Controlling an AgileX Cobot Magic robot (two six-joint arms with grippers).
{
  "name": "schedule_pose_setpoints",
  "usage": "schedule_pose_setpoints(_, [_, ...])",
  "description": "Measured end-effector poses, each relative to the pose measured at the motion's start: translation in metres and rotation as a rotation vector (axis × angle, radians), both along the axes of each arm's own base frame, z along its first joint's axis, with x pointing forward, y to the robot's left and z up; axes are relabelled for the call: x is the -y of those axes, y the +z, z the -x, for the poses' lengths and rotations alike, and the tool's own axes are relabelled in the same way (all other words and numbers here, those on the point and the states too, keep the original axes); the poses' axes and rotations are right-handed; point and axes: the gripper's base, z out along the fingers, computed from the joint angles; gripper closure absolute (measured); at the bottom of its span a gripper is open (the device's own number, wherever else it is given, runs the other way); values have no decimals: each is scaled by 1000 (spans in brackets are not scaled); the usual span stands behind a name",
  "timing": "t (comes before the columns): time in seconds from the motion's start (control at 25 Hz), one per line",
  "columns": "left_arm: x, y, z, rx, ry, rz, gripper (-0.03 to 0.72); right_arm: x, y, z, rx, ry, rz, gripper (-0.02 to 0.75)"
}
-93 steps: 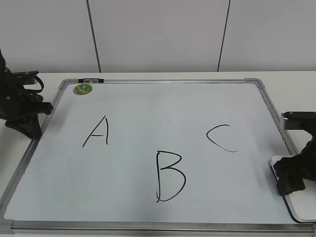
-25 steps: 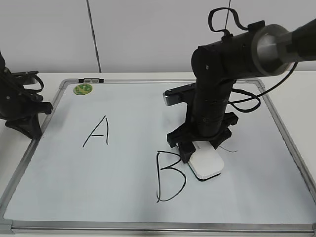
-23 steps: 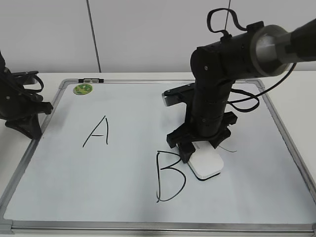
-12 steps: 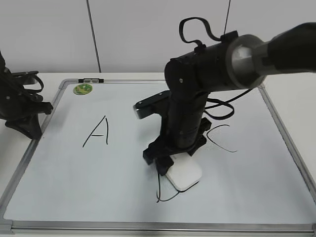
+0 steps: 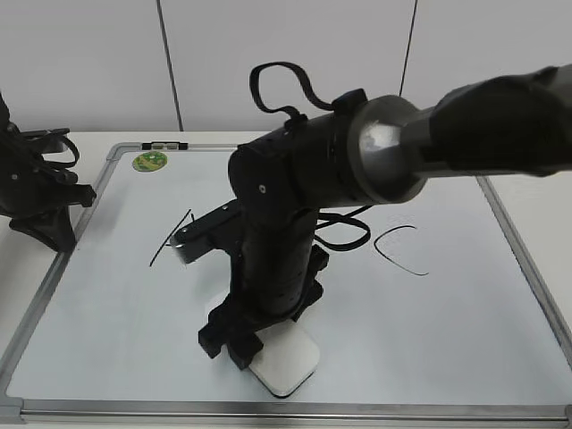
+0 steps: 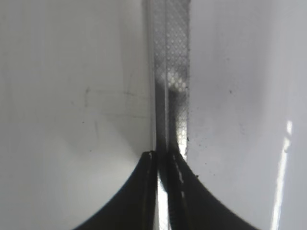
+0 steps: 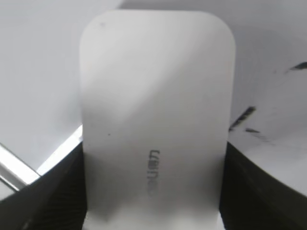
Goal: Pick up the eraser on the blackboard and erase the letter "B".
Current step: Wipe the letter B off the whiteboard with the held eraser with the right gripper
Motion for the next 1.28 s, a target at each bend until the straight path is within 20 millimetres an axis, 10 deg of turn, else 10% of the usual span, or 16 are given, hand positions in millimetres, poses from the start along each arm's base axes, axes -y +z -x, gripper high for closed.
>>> schedule_pose_setpoints(0.56, [0,0,0,2,0,0,672,-7,1,4,50,32,42,194])
schedule_pose_setpoints(1.28, [0,0,0,2,0,0,671,32,15,-51,92,-157,48,194])
